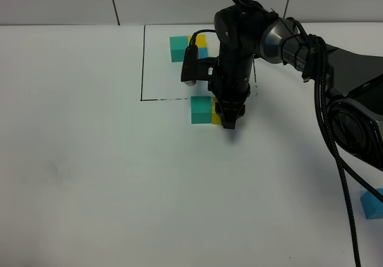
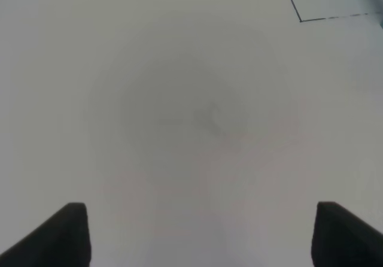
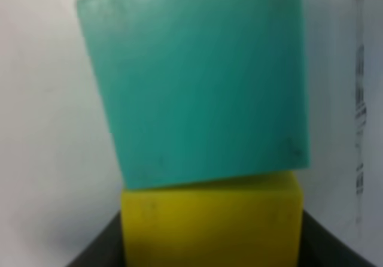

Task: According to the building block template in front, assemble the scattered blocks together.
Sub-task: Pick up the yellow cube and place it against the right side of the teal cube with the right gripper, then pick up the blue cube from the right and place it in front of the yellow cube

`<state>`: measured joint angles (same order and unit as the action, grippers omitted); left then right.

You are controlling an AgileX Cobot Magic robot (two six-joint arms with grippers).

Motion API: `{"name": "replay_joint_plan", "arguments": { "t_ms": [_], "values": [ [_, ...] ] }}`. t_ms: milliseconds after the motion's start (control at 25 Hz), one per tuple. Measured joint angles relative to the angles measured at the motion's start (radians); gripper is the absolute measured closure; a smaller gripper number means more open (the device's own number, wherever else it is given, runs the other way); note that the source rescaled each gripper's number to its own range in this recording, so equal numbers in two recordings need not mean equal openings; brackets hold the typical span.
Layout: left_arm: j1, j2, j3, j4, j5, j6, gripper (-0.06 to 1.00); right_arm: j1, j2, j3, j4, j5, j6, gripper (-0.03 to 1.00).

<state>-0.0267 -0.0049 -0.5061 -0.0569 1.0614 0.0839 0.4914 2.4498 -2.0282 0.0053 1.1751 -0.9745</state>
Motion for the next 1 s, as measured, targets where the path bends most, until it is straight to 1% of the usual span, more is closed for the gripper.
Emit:
{"name": "replay_joint_plan", "arguments": {
  "t_ms": [560,760,1000],
  "values": [
    [0.0,0.0,0.0,0.0,0.0,0.0,0.12,0.0,0.0,0.0,0.014,-0.005,-0.001,0.97],
    [0.0,0.0,0.0,0.0,0.0,0.0,0.12,0.0,0.001,0.0,0.033,-0.01,-0.03,0.97],
    [0.0,0.0,0.0,0.0,0.0,0.0,0.12,0.0,0.001,0.0,0.042,-0.013,-0.034,0.97]
  ]
}}
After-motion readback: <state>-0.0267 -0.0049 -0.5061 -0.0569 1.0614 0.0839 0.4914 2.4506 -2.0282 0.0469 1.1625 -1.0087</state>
